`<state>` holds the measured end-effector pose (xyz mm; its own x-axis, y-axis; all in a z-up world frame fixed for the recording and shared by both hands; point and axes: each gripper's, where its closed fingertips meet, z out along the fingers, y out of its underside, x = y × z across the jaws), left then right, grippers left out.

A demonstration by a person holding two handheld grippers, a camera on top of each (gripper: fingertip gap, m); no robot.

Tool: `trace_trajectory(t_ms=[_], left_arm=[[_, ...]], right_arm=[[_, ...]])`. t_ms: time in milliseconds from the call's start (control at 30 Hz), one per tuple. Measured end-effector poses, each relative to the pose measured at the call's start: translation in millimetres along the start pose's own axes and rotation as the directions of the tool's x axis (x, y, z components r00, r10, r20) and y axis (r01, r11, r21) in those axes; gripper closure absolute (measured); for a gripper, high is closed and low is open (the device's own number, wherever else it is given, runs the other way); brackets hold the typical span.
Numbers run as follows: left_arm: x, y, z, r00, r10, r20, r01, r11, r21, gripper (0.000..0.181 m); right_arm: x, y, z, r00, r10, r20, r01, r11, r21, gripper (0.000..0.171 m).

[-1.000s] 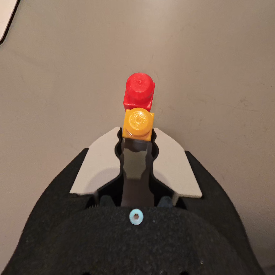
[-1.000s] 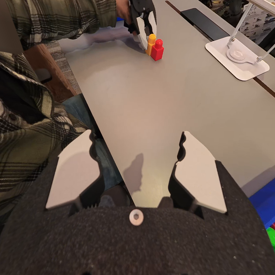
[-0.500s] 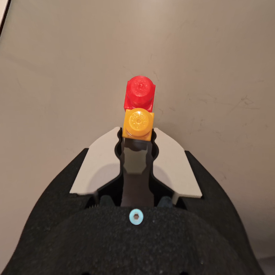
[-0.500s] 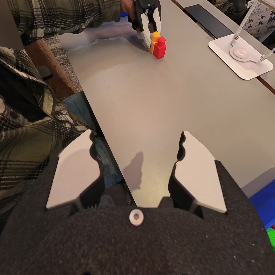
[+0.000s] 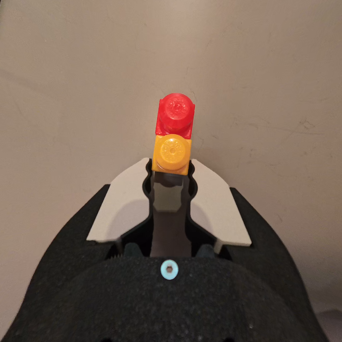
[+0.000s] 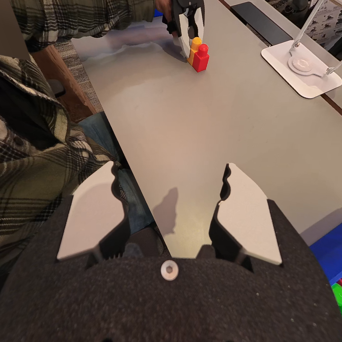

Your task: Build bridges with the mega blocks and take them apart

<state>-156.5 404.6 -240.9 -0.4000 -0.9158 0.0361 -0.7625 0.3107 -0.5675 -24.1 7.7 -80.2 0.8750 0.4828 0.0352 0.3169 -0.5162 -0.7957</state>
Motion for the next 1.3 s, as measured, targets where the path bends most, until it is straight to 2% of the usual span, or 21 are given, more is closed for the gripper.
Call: trace_trajectory(t_ms=[133,233,300,433,500,567,667,767,867,1000,1100,1300], left_arm=[[-2.8,6.8,1.1,0.999,-0.009,0.033,0.010,0.999,-0.037,0.125],[-4.8,1.5,-14.8,0.996,-0.051,0.075,0.053,0.998,-0.017,0.116],[0.1,-14.3,-45.4,0.991,-0.092,0.099,0.087,0.995,0.050,0.111],[20.4,-38.0,-146.8,0.969,-0.140,0.202,0.095,0.972,0.215,0.114],[27.4,-21.7,-195.9,0.938,-0.178,0.297,0.113,0.968,0.224,0.121],[33.3,11.5,-234.2,0.894,-0.224,0.387,0.162,0.969,0.186,0.122],[46.2,69.0,-268.0,0.838,-0.319,0.443,0.281,0.948,0.150,0.129],[58.5,125.0,-277.7,0.795,-0.406,0.451,0.392,0.911,0.130,0.136],[70.6,173.9,-269.4,0.759,-0.503,0.414,0.512,0.853,0.098,0.135],[78.3,219.5,-252.9,0.715,-0.566,0.410,0.603,0.796,0.048,0.131],[80.1,235.8,-242.9,0.699,-0.586,0.410,0.634,0.773,0.025,0.128],[77.0,240.3,-227.8,0.698,-0.582,0.416,0.641,0.768,0.000,0.123]], right_arm=[[0.3,-1.3,0.3,1.000,-0.003,0.002,0.003,1.000,0.002,0.063],[0.1,-3.4,1.2,1.000,-0.012,0.004,0.012,1.000,0.008,0.063],[0.7,-5.1,2.6,1.000,-0.016,0.007,0.016,1.000,0.014,0.063],[5.0,-11.8,10.6,0.999,-0.027,0.026,0.026,1.000,0.014,0.063],[5.9,-18.8,17.6,0.998,-0.037,0.044,0.036,0.999,0.014,0.063],[5.4,-26.9,26.3,0.997,-0.054,0.062,0.054,0.998,0.010,0.063],[2.7,-39.9,41.8,0.993,-0.076,0.094,0.075,0.997,0.008,0.063],[0.5,-51.1,59.1,0.989,-0.085,0.121,0.086,0.996,-0.004,0.063],[-3.1,-63.8,75.7,0.985,-0.097,0.144,0.101,0.995,-0.024,0.063],[-9.6,-83.5,96.2,0.979,-0.120,0.168,0.132,0.989,-0.062,0.063],[-15.9,-98.7,110.6,0.973,-0.141,0.185,0.161,0.982,-0.096,0.063],[-28.5,-125.8,136.8,0.960,-0.180,0.212,0.213,0.966,-0.144,0.062]])
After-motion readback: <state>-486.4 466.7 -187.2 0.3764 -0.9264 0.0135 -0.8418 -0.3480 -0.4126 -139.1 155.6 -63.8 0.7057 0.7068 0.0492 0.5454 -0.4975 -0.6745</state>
